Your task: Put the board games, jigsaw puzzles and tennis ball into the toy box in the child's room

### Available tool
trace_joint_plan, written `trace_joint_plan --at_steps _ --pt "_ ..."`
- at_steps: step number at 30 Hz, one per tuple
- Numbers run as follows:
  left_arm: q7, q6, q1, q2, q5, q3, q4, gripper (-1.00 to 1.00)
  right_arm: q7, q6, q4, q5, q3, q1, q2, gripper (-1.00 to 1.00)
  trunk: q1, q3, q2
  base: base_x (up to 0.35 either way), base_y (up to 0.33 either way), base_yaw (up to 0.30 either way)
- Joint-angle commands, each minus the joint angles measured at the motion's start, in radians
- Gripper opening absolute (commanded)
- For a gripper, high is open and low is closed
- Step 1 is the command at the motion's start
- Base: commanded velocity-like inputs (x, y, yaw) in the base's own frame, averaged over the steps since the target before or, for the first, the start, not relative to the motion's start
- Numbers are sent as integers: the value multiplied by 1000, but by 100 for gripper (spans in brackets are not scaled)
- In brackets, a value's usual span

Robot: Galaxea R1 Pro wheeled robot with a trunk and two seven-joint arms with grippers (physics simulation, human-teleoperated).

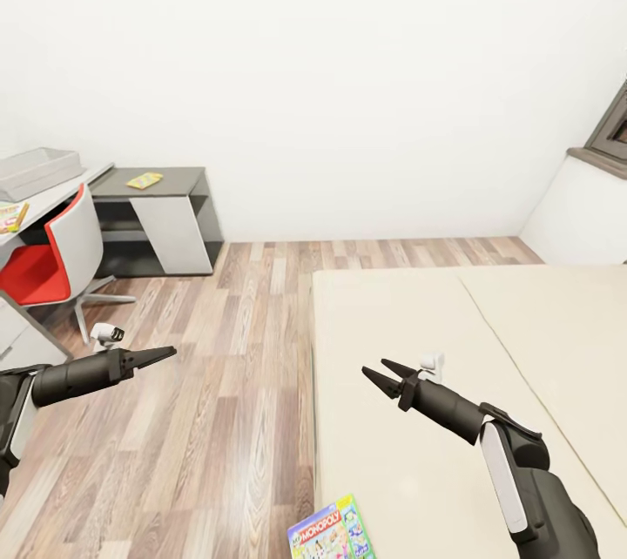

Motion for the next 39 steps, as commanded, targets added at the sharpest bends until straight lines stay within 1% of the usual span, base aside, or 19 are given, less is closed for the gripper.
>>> trace_joint_plan --at_steps 1,39 --pt "-4 11 -1 0 -1 0 0 100 2 7 0 -5 -1 -1 0 100 1 0 -2 0 0 0" --pt "-4 10 -1 0 -2 1 0 100 2 7 0 -6 -1 -1 1 100 1 63 -2 0 0 0"
